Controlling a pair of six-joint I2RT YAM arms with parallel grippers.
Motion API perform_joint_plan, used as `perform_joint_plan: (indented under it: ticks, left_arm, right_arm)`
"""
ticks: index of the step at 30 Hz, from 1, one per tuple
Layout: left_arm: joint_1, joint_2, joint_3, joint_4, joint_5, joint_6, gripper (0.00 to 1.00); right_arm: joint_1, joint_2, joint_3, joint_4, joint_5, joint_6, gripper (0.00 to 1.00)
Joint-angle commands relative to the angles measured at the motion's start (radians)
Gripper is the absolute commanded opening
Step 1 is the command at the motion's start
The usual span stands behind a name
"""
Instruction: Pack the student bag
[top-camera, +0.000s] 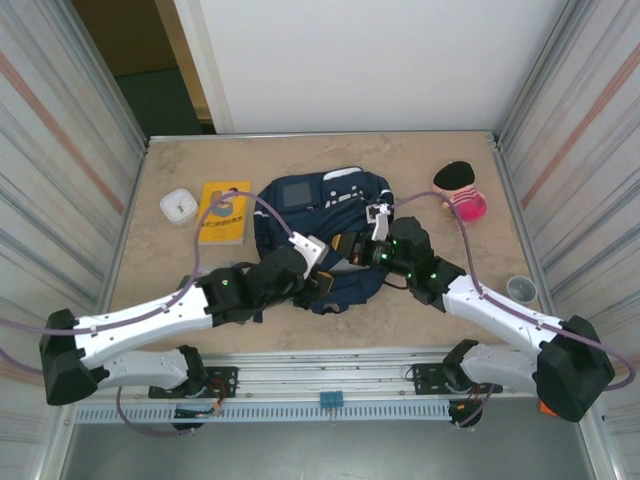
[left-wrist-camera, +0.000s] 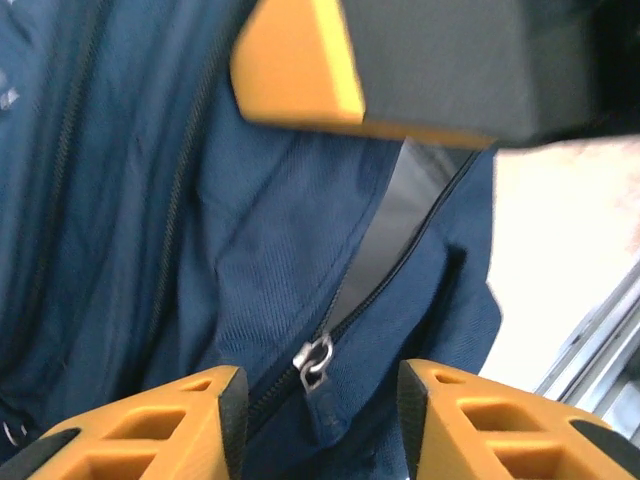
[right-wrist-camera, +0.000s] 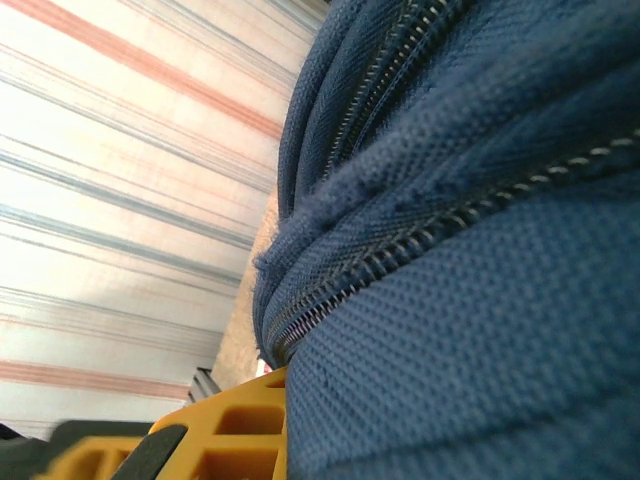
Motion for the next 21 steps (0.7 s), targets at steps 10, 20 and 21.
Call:
perform_joint_plan:
  ticks: [10, 20, 21]
  left_arm:
    - [-0.021, 0.096, 0.053, -0.131, -0.127, -0.211, 0.46]
    - [-0.039, 0.149, 0.088, -0.224, -0.224, -0.249, 0.2]
    - [-0.04, 0.142, 0.085, -0.221, -0.219, -0.248, 0.16]
  right_arm:
    - [0.04, 0.018, 0.094, 0.054, 0.022, -0.044, 0.0]
    - [0.046, 0.013, 0.106, 0.019, 0.04, -0.048, 0.0]
    - [0.045, 0.011, 0.109, 0.003, 0.044, -0.056, 0.0]
